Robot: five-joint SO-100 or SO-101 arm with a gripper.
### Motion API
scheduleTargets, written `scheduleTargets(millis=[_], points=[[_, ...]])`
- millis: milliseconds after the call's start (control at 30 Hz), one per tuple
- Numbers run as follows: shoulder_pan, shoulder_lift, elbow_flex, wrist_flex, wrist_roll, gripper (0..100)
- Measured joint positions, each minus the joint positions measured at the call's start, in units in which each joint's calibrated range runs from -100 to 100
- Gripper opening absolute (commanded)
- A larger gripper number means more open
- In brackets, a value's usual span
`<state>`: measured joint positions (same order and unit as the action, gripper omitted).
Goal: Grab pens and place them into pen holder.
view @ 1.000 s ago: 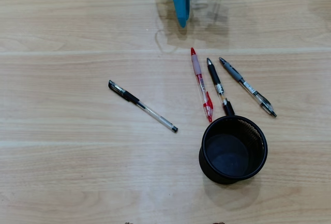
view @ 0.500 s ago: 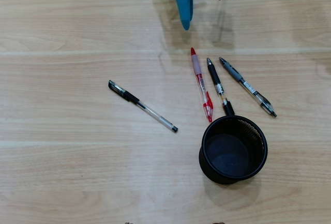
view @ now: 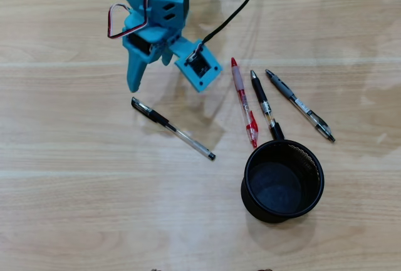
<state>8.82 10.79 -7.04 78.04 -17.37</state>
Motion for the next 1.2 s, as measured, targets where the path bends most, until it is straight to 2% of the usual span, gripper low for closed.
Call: scheduleTargets(millis=[133, 367, 1033, 1100, 1200], points=[[0.6, 9.1, -6.7, 0.3, -3.4, 32], [-3.5, 23.1, -15.1, 0.3, -4.2, 32], [-4.1, 34.7, -25.1, 1.6, -4.2, 31], [-3.6, 35.1, -25.2, 3.4, -4.7, 29], [-2.2, 35.3, -25.1, 7.3, -6.5, 20]])
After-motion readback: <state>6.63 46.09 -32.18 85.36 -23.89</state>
